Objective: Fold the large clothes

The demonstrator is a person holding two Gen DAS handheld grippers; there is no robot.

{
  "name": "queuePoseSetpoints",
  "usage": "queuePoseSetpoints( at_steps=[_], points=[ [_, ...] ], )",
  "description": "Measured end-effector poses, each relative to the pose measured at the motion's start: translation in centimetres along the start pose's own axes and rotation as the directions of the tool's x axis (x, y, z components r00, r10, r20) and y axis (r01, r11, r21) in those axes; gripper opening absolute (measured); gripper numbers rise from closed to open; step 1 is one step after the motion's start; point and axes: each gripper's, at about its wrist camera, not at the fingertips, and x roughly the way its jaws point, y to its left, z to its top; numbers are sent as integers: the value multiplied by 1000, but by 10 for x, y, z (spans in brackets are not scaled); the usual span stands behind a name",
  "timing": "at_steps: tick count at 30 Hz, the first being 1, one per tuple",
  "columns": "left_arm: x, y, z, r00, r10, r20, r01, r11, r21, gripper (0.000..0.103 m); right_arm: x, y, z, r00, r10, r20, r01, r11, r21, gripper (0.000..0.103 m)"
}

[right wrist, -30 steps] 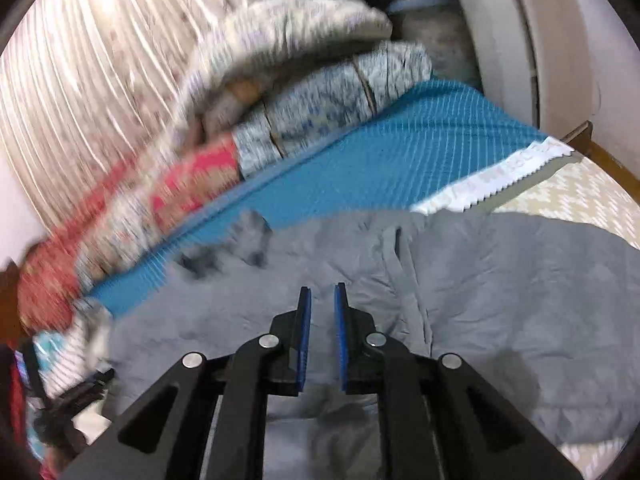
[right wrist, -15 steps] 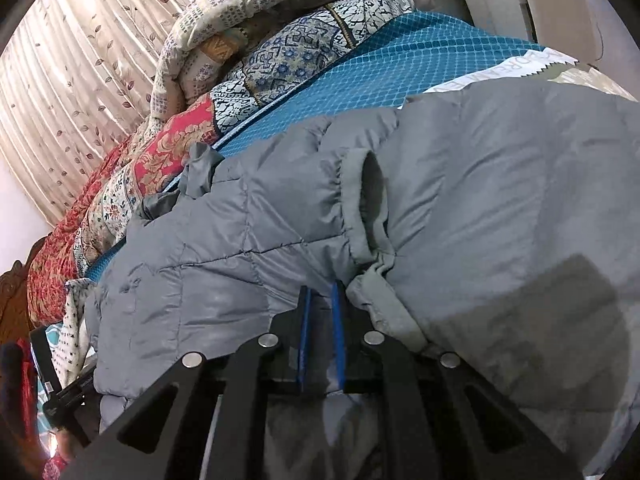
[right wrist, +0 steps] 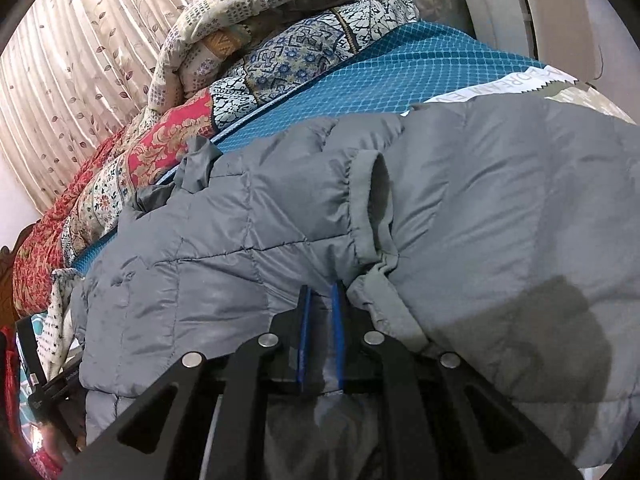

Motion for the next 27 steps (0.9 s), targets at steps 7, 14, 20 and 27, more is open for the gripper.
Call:
queuePoseSetpoints(
  at_steps=[7, 14, 20, 27],
  points=[
    [0, 1, 0, 1000, -3, 0, 3, 1000, -2, 91, 1, 1, 1, 1000, -6, 1, 6, 1000, -7, 51],
    [1, 1, 0, 1000, -2, 0, 2, 1000, -2, 91, 0, 1, 1, 1000, -4, 1, 4, 1000, -6, 51],
    [1, 1, 0, 1000, -6, -2, 6, 1000, -5, 92, 0, 1, 0, 1000, -3, 2, 3, 1000, -7, 51],
    [1, 1, 0, 1000, -3, -4, 3, 1000, -6, 92, 0, 0, 1, 1000, -1, 2, 1, 1000, -7, 51]
  ],
)
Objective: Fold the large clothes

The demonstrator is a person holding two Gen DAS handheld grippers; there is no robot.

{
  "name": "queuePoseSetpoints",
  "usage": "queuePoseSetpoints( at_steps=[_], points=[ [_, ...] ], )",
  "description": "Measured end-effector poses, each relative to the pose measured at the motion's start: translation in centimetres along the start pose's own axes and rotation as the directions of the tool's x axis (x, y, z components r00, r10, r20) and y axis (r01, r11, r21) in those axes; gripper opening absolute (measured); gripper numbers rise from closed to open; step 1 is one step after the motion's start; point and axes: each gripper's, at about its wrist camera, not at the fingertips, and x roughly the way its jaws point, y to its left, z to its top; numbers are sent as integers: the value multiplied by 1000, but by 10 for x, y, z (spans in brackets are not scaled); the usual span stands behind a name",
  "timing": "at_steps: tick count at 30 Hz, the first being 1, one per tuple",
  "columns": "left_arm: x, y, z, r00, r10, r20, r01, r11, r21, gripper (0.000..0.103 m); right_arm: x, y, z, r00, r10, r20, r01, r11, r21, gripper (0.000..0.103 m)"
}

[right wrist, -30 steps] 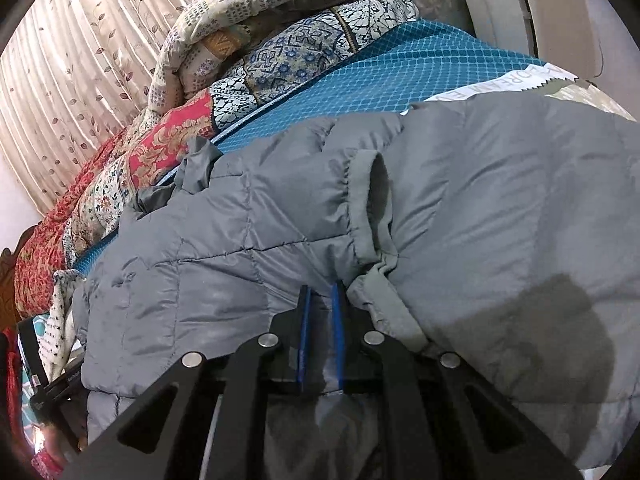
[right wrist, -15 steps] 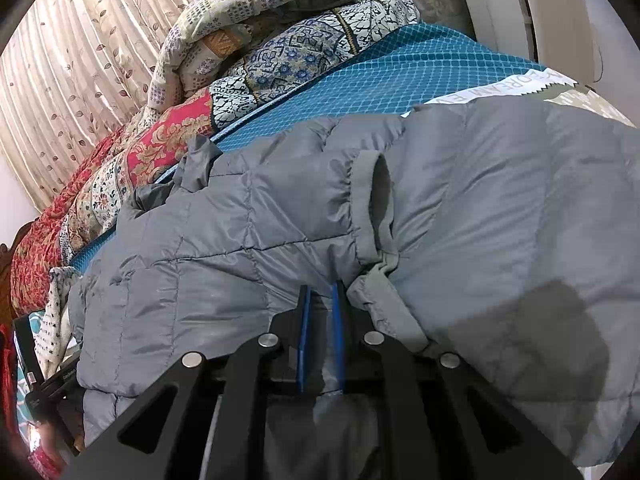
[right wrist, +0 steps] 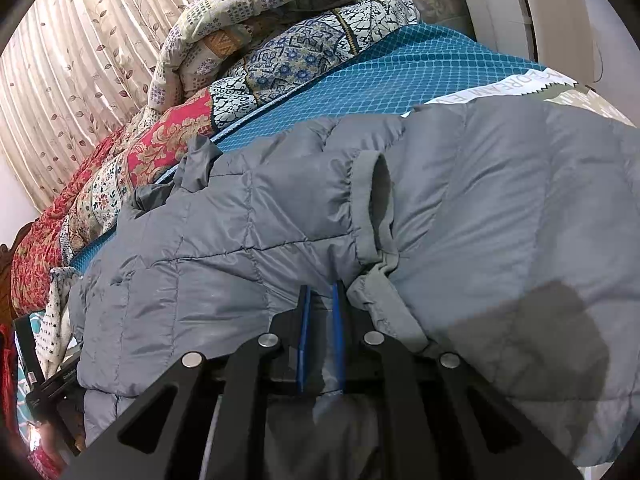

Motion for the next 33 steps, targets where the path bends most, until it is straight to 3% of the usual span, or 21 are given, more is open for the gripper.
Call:
queuePoseSetpoints(
  at_steps=[25, 33],
  points=[
    [11, 2, 6, 999, 8, -54, -9, 1000, -8, 99, -1, -2, -1, 1000, 8, 3, -8, 1000, 0, 51],
    [6, 3, 2, 1000, 8, -24, -8, 1000, -11, 99, -1, -2, -1, 1000, 13, 5, -13, 1000, 2, 51]
  ],
)
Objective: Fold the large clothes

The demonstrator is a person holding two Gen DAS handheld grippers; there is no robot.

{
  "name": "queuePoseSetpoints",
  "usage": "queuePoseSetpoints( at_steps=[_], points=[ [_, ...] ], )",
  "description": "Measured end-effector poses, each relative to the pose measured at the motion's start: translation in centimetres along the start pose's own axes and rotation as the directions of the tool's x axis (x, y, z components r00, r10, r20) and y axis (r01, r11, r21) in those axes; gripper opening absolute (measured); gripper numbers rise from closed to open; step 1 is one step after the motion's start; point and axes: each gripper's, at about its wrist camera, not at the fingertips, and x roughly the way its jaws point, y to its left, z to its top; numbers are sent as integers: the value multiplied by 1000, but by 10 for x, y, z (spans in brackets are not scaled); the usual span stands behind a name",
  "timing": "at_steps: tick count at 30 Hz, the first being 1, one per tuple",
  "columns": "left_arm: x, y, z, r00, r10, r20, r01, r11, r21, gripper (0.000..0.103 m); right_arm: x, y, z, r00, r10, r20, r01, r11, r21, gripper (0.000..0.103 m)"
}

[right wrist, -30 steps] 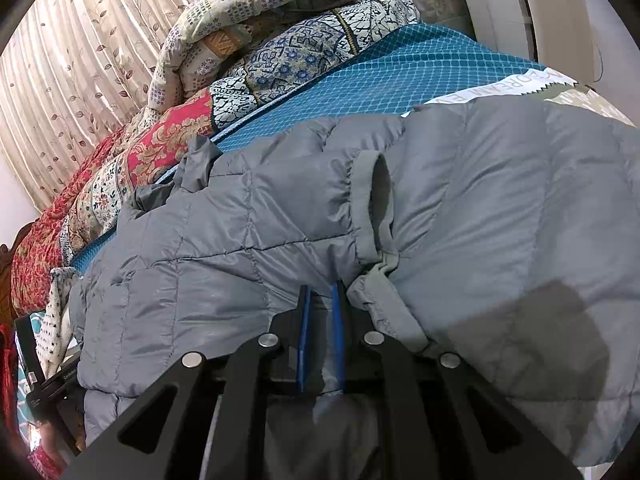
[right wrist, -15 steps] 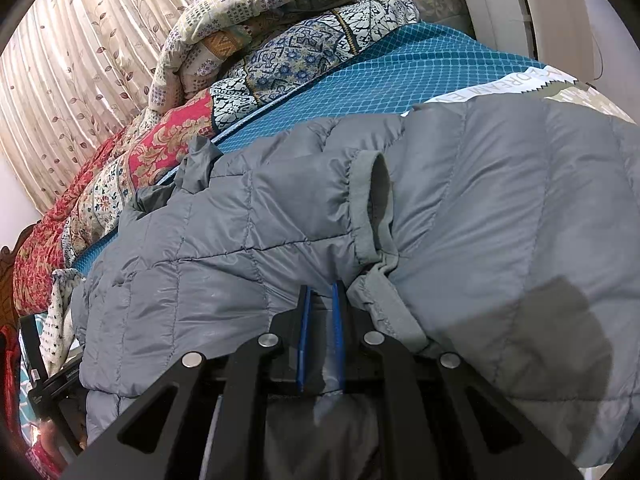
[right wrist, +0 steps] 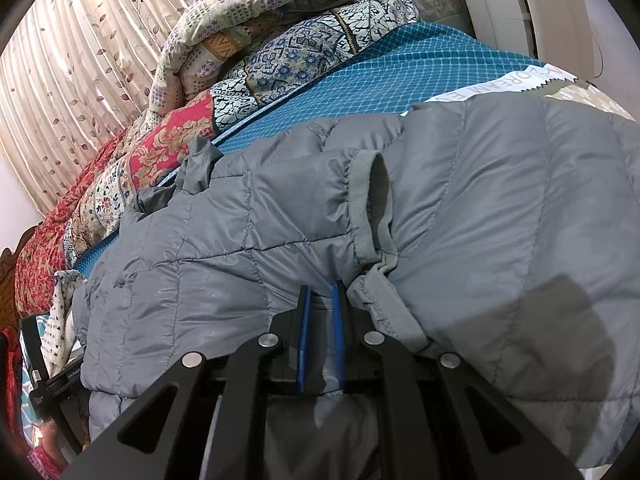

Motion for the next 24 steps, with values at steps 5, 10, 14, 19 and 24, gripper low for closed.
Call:
queuePoseSetpoints(
  at_steps=[5, 10, 14, 19, 24],
  points=[
    [-3, 2, -3, 1000, -6, 9, 6, 1000, -8, 99, 0, 0, 0, 1000, 1, 0, -1, 1000, 0, 51],
    [-3, 1, -3, 1000, 1, 9, -1, 1000, -4, 99, 0, 0, 0, 1000, 1, 0, -1, 1000, -1, 51],
    [-2, 2, -3, 1000, 2, 8, -2, 1000, -2, 99, 1, -1, 0, 1000, 0, 0, 0, 1000, -2, 51],
    [-1, -1, 0, 1000, 17, 4, -17, 1000, 10, 99, 2, 4, 2, 1000, -9, -9, 9, 1000, -5, 51],
    [-1, -3, 0, 1000, 25, 6, -25, 1000, 13, 99, -9, -2, 16, 995, 40, -96, -34, 998, 60, 50]
  ],
)
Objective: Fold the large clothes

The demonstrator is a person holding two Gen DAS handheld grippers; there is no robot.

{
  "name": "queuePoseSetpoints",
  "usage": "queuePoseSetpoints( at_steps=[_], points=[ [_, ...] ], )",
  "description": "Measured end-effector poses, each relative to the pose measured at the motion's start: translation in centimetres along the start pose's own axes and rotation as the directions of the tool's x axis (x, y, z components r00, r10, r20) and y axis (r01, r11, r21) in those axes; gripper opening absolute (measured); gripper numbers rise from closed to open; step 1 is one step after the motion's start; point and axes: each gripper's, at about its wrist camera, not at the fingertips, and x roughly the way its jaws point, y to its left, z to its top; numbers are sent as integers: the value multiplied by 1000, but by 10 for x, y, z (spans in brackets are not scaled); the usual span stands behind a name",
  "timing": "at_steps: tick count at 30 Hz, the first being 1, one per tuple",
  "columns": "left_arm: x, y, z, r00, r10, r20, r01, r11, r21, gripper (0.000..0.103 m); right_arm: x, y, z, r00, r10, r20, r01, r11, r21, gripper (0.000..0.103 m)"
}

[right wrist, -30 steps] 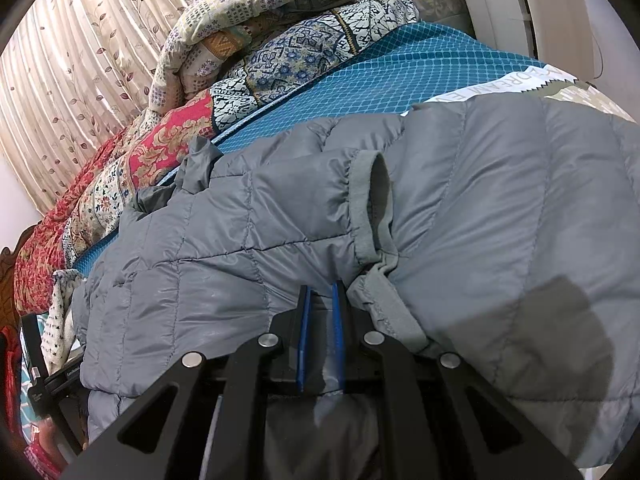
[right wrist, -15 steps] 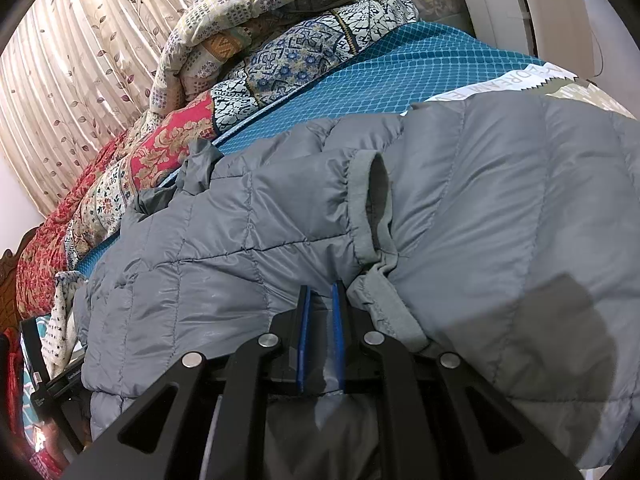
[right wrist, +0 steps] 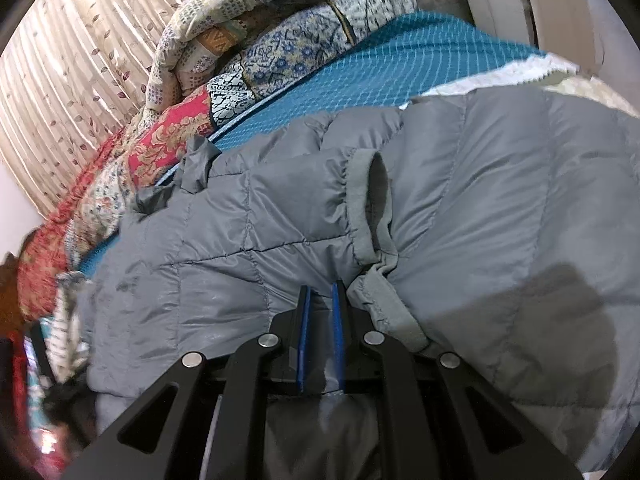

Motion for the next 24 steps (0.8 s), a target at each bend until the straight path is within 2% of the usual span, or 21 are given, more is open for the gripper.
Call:
queuePoseSetpoints(
  at_steps=[1, 2, 4, 6, 9, 12, 14, 16, 18, 22, 24],
  points=[
    [0, -1, 0, 1000, 5, 2, -5, 1000, 3, 99, -14, -2, 1, 1000, 26, 8, -26, 1000, 17, 49],
    [0, -1, 0, 1000, 8, 4, -8, 1000, 5, 99, -39, -4, -1, 996, 77, 51, -78, 997, 24, 47],
    [0, -2, 0, 1000, 10, 7, -10, 1000, 6, 99, -74, -12, -8, 989, 108, 103, -110, 994, 17, 36],
    [0, -2, 0, 1000, 8, 6, -8, 1000, 5, 99, -112, -29, -23, 984, 115, 136, -121, 992, 32, 15],
    [-1, -2, 0, 1000, 4, 5, -4, 1000, 2, 99, -153, -73, -53, 987, 91, 136, -111, 983, 147, 13],
    [-1, -1, -1, 1000, -2, 3, 2, 1000, -3, 99, -182, -130, -93, 987, 71, 145, -124, 908, 401, 13],
    [-1, 1, -1, 1000, -7, 2, 7, 1000, -7, 99, -191, -156, -120, 986, 60, 158, -136, 834, 534, 13],
    [-1, 1, -1, 1000, -10, 0, 10, 1000, -10, 99, -191, -165, -136, 985, 60, 164, -149, 784, 603, 13],
    [-1, 2, -1, 1000, -8, 1, 8, 1000, -10, 99, -186, -167, -139, 982, 48, 182, -153, 768, 622, 13],
    [-1, 2, -1, 1000, -12, 0, 12, 1000, -12, 99, -175, -181, -122, 960, 16, 278, -203, 724, 659, 13],
    [-1, 2, -1, 1000, -12, 0, 12, 1000, -12, 99, -166, -193, -111, 952, -12, 307, -218, 678, 702, 13]
  ],
)
